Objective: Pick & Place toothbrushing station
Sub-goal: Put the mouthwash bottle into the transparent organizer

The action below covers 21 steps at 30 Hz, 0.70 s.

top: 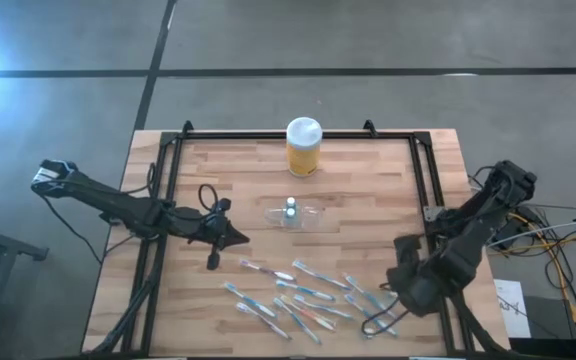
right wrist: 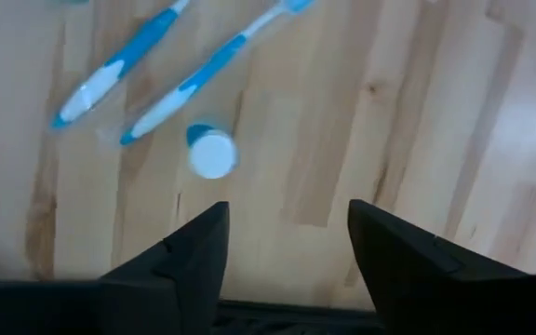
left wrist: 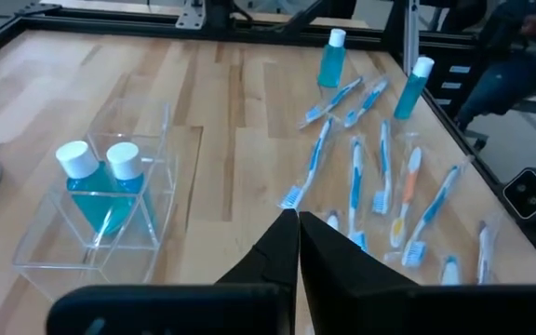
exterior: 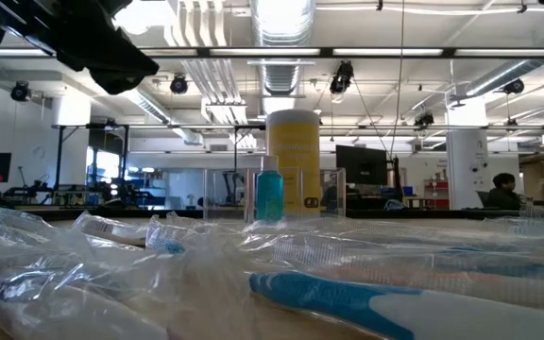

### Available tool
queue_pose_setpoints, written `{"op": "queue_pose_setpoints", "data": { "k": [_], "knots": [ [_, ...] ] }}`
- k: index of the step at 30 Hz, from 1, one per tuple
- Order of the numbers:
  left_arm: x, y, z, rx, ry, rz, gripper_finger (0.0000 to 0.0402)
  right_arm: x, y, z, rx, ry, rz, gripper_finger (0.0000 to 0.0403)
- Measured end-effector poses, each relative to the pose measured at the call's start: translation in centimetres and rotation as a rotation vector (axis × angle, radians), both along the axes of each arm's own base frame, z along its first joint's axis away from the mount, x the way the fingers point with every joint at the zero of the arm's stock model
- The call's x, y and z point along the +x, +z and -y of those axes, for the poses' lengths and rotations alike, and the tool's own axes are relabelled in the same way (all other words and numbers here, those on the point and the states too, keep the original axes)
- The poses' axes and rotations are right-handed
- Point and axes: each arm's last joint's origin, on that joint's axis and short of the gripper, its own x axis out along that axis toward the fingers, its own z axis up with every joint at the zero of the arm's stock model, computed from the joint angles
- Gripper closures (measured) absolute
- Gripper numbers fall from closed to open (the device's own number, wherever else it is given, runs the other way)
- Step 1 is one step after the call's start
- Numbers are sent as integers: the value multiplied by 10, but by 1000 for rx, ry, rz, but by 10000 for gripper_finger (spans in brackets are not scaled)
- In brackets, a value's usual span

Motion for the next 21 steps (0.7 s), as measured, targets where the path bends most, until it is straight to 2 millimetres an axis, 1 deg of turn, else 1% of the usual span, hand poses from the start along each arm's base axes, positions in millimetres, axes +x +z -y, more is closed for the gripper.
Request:
{"op": "queue_pose_setpoints", "data": {
  "k": [7,12,17,21],
  "knots": [
    [0,0,1,-19,1,-3,385,7,-18,-14,-75,102,-25,175],
    [0,0,1,-32,5,-7,385,14,-30,-24,-81,170,-29,176],
    [0,0,1,-33,5,-7,385,19,-37,-29,-80,222,-30,177],
    [0,0,1,-33,4,-7,385,17,-39,-30,-66,229,-37,180]
  ]
}}
